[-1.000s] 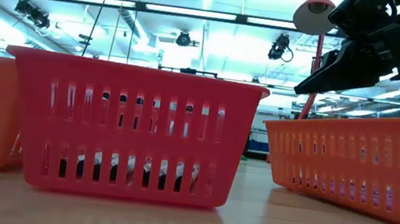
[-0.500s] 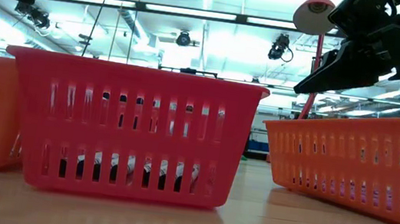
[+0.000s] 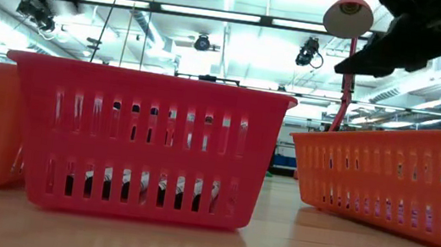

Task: Sort crayons
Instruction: Return to Home Position

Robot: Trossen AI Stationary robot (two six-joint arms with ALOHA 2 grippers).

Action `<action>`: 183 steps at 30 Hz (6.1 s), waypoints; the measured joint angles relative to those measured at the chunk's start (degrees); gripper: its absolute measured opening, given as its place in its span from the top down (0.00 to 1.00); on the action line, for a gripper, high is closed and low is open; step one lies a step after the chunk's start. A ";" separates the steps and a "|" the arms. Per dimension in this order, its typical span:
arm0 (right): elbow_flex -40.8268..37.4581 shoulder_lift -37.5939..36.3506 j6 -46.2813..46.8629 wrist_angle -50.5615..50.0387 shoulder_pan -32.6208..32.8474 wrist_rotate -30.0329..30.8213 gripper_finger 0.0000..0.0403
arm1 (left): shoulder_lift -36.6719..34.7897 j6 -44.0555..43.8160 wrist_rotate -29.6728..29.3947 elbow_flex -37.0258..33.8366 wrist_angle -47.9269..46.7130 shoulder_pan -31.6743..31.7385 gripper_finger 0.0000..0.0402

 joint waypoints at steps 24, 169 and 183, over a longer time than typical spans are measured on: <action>-10.01 -30.12 -1.31 3.77 -37.61 -20.23 0.64 | -24.44 12.58 -3.07 -1.16 15.90 22.46 0.85; -25.90 -49.73 16.15 15.76 -41.16 -14.69 0.64 | -89.73 2.48 33.03 -76.00 86.55 35.63 0.95; -25.90 -49.73 16.13 15.76 -41.16 -14.69 0.64 | -89.73 2.48 33.03 -76.00 86.53 35.63 0.95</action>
